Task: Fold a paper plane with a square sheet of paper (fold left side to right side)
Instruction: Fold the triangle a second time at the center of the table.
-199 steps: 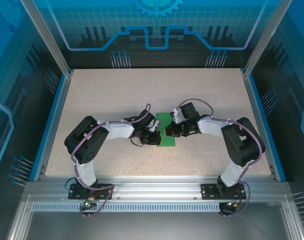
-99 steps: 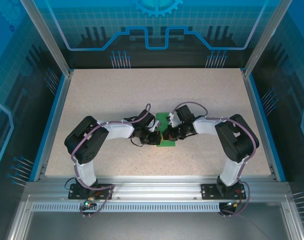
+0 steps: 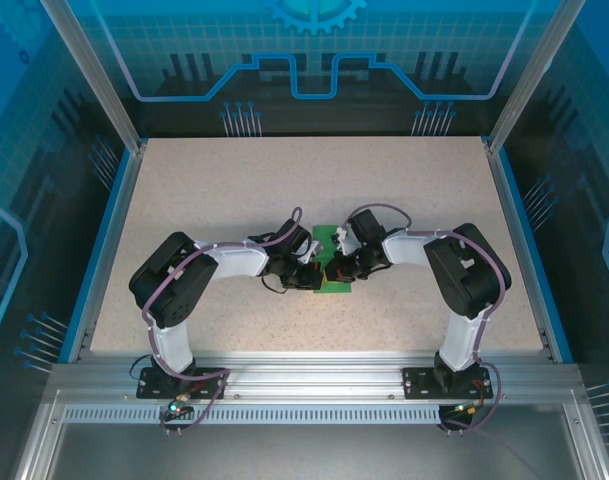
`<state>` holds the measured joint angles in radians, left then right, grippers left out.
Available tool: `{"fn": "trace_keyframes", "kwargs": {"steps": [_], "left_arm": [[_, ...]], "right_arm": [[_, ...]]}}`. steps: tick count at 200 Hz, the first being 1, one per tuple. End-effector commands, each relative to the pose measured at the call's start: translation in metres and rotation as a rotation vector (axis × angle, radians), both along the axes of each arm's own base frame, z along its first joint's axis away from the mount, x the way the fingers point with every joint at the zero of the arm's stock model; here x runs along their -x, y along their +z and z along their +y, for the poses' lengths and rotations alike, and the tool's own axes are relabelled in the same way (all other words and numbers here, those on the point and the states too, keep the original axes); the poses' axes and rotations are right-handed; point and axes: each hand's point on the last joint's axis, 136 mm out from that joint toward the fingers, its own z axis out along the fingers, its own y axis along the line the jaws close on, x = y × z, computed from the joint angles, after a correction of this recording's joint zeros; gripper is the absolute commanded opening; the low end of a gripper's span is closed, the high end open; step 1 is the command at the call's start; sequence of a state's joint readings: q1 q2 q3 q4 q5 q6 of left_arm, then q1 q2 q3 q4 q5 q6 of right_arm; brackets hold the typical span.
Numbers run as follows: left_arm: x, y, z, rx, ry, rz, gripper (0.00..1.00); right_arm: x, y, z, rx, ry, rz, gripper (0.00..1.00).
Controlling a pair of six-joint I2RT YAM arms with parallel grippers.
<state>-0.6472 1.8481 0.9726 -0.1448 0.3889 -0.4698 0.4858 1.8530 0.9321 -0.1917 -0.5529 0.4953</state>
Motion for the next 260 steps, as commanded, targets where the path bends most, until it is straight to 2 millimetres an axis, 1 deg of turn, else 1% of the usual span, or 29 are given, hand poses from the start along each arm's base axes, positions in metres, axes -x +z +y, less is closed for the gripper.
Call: {"fn": "trace_keyframes", "kwargs": {"steps": [1, 60, 178, 230, 260], "left_arm": [[0.011, -0.025, 0.018, -0.099, 0.014, 0.039, 0.0], [0.013, -0.03, 0.019, -0.105, 0.015, 0.048, 0.0], [0.015, -0.034, 0.021, -0.112, 0.014, 0.053, 0.0], [0.016, -0.033, 0.022, -0.113, 0.015, 0.053, 0.0], [0.016, -0.033, 0.022, -0.111, 0.014, 0.051, 0.0]], "right_arm": [[0.005, -0.013, -0.01, 0.082, 0.016, 0.019, 0.0], [-0.011, -0.018, -0.028, 0.111, -0.019, 0.018, 0.0], [-0.047, -0.015, -0.059, 0.134, -0.066, 0.015, 0.0], [-0.063, -0.015, -0.081, 0.148, -0.1, 0.014, 0.0], [-0.07, -0.019, -0.093, 0.162, -0.12, 0.018, 0.0]]}}
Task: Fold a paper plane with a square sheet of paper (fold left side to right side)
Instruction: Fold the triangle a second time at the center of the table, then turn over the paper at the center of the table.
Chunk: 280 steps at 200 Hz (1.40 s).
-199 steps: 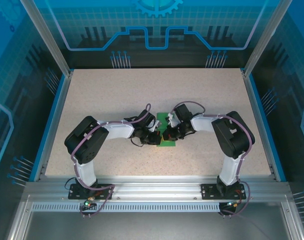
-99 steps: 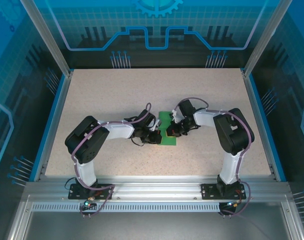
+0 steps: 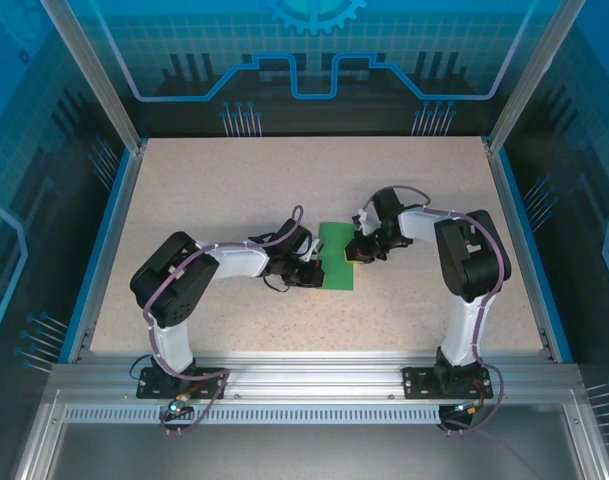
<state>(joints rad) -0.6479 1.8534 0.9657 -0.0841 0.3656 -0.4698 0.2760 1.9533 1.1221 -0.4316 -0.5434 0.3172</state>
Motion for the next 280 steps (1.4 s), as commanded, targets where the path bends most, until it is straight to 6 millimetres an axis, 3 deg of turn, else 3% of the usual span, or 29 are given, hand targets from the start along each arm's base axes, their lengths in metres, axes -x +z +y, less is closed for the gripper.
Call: {"fn": "trace_keyframes", "kwargs": {"steps": [1, 54, 129, 154, 180, 199, 219, 246, 267, 280], "left_arm": [[0.026, -0.034, 0.025, -0.123, 0.006, 0.103, 0.0], [0.026, -0.032, 0.026, -0.12, 0.008, 0.098, 0.0], [0.026, -0.03, 0.027, -0.121, 0.01, 0.091, 0.0], [0.023, -0.019, 0.02, -0.086, 0.006, 0.075, 0.0], [0.016, 0.016, 0.007, 0.013, -0.014, 0.011, 0.11], [0.006, 0.047, 0.006, 0.058, -0.012, -0.06, 0.2], [-0.005, 0.062, 0.017, 0.042, 0.016, -0.11, 0.37], [-0.018, 0.058, 0.026, 0.028, 0.041, -0.107, 0.47], [-0.026, 0.053, 0.022, 0.025, 0.036, -0.112, 0.55], [-0.033, 0.049, 0.02, 0.024, 0.042, -0.112, 0.59]], "right_arm": [[-0.013, -0.019, -0.032, 0.101, -0.044, 0.001, 0.0], [-0.035, -0.014, -0.041, 0.06, -0.1, -0.004, 0.0], [-0.04, -0.011, -0.043, -0.078, -0.134, 0.051, 0.0], [-0.041, -0.004, -0.042, -0.099, -0.134, 0.026, 0.0], [-0.045, 0.018, -0.045, -0.104, -0.146, -0.056, 0.0], [-0.045, 0.035, -0.054, -0.092, -0.176, -0.12, 0.07], [-0.041, 0.05, -0.064, -0.074, -0.211, -0.186, 0.2], [-0.031, 0.069, -0.07, -0.079, -0.245, -0.263, 0.37], [-0.027, 0.086, -0.071, -0.097, -0.273, -0.318, 0.49], [-0.018, 0.086, -0.071, -0.117, -0.297, -0.316, 0.56]]}}
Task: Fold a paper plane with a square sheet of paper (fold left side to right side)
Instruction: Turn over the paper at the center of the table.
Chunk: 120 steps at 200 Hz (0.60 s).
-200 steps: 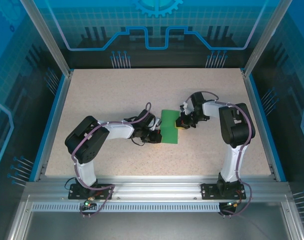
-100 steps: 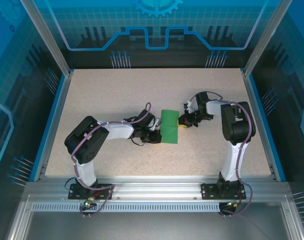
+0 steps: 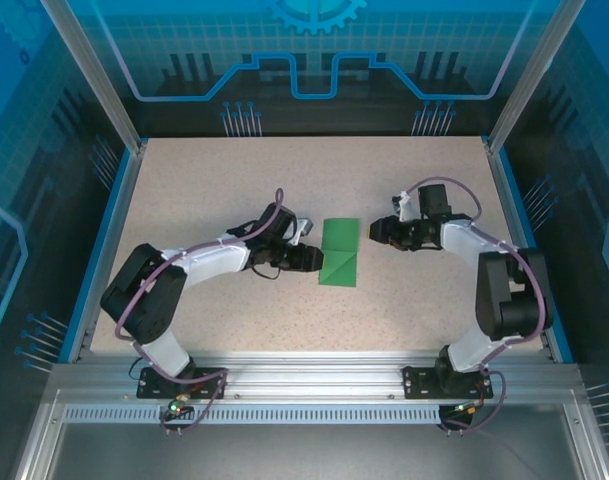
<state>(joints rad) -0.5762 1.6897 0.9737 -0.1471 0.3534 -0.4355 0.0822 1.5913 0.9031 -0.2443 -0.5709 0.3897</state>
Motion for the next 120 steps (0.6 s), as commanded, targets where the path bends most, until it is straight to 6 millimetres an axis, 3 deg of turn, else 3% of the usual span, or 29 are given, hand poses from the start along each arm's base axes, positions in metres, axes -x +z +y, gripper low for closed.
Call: {"fn": "trace_keyframes", "kwargs": {"steps": [1, 23, 68, 120], "left_arm": [[-0.01, -0.01, -0.002, -0.024, -0.008, 0.006, 0.59], [-0.024, -0.014, -0.008, -0.018, -0.005, -0.002, 0.61], [-0.044, -0.018, -0.023, 0.007, -0.02, -0.01, 0.58], [-0.052, -0.029, -0.03, 0.0, -0.033, 0.012, 0.47]], "right_arm": [[0.003, 0.008, -0.006, -0.024, -0.061, -0.043, 0.57], [0.01, 0.014, -0.003, -0.066, -0.076, -0.055, 0.64], [0.025, 0.012, 0.001, -0.096, -0.058, -0.037, 0.65], [0.034, 0.007, 0.005, -0.101, -0.039, -0.024, 0.65]]}}
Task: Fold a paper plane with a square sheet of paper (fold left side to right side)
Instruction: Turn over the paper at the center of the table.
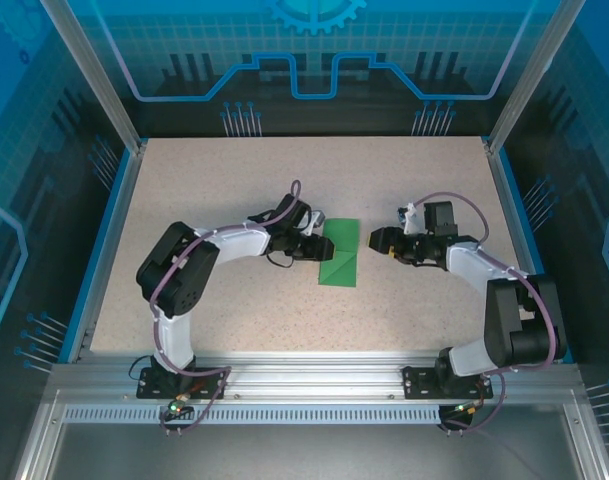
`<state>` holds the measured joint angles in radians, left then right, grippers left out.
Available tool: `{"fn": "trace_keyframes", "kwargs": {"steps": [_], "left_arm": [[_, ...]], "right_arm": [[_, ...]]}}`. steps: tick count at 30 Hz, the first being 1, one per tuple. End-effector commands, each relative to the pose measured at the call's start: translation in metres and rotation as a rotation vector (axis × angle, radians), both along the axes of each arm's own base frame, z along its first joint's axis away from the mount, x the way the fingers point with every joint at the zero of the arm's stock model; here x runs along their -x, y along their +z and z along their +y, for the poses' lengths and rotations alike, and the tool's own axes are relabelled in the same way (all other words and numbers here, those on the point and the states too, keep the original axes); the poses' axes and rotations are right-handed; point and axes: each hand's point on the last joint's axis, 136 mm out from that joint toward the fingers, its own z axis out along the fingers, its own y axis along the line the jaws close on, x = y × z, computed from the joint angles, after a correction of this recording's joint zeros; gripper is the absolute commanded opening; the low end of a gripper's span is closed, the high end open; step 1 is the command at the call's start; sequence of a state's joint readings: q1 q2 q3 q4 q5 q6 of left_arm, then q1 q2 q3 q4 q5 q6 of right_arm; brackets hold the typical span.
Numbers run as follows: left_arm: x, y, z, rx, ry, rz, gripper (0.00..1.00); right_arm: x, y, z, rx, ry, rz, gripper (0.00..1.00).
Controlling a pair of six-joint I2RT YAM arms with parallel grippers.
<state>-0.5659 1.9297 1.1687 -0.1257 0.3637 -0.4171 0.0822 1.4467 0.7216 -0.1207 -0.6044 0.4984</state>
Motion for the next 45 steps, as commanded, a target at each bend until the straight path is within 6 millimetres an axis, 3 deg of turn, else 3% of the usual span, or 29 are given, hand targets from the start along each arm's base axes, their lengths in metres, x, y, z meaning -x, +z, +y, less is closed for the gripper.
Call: {"fn": "trace_keyframes", "kwargs": {"steps": [1, 9, 12, 24, 31, 35, 42, 45], "left_arm": [[-0.007, -0.002, -0.004, 0.01, -0.024, -0.001, 0.46], [-0.009, 0.001, -0.003, 0.006, -0.026, -0.027, 0.18], [-0.007, 0.006, 0.002, 0.001, -0.016, -0.05, 0.13], [-0.004, 0.01, 0.01, -0.012, 0.002, -0.073, 0.13], [-0.004, 0.011, 0.011, -0.014, 0.006, -0.076, 0.13], [-0.004, 0.011, 0.011, -0.014, 0.007, -0.076, 0.14], [-0.004, 0.013, 0.015, -0.015, 0.018, -0.083, 0.19], [-0.006, 0.019, 0.021, 0.001, 0.042, -0.091, 0.33]], "right_arm": [[0.004, 0.005, 0.003, -0.024, 0.012, -0.015, 0.65], [0.006, -0.002, 0.014, -0.021, 0.06, 0.0, 0.66], [0.007, -0.007, 0.023, -0.02, 0.091, 0.027, 0.66], [-0.002, -0.021, 0.062, -0.016, 0.166, 0.071, 0.59], [-0.004, -0.041, 0.073, 0.005, 0.169, 0.137, 0.58], [-0.012, -0.041, 0.083, -0.003, 0.178, 0.134, 0.56], [-0.017, -0.046, 0.097, -0.046, 0.196, 0.141, 0.38], [-0.018, -0.041, 0.096, -0.045, 0.202, 0.122, 0.24]]}}
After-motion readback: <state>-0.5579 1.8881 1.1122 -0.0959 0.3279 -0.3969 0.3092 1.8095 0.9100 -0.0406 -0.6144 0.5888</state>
